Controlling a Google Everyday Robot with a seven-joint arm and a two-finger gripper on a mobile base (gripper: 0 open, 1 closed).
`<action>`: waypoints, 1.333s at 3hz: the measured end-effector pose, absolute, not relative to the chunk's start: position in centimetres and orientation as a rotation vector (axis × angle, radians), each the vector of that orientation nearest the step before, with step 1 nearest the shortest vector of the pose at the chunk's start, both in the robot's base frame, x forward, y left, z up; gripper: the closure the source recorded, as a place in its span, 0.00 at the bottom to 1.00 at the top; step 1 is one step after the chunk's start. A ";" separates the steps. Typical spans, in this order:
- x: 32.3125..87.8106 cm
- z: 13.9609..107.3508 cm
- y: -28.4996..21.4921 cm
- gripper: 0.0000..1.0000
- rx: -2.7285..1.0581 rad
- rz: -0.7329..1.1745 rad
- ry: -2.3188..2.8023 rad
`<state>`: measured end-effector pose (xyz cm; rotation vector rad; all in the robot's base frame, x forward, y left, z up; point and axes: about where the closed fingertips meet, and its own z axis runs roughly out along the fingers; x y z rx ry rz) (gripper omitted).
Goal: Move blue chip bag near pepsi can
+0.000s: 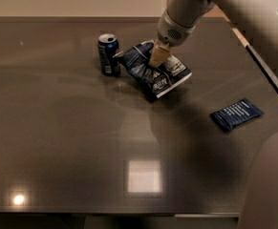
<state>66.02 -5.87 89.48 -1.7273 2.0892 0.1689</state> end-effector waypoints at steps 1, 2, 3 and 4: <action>66.6 89.0 -5.2 0.59 -1.739 0.175 2.091; 66.7 88.8 -5.1 0.36 -1.741 0.178 2.091; 66.7 88.6 -4.9 0.12 -1.744 0.180 2.091; 66.8 88.4 -4.8 0.00 -1.747 0.183 2.091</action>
Offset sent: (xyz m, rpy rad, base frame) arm 0.0056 0.0061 -0.0041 -0.0029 0.0079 0.0061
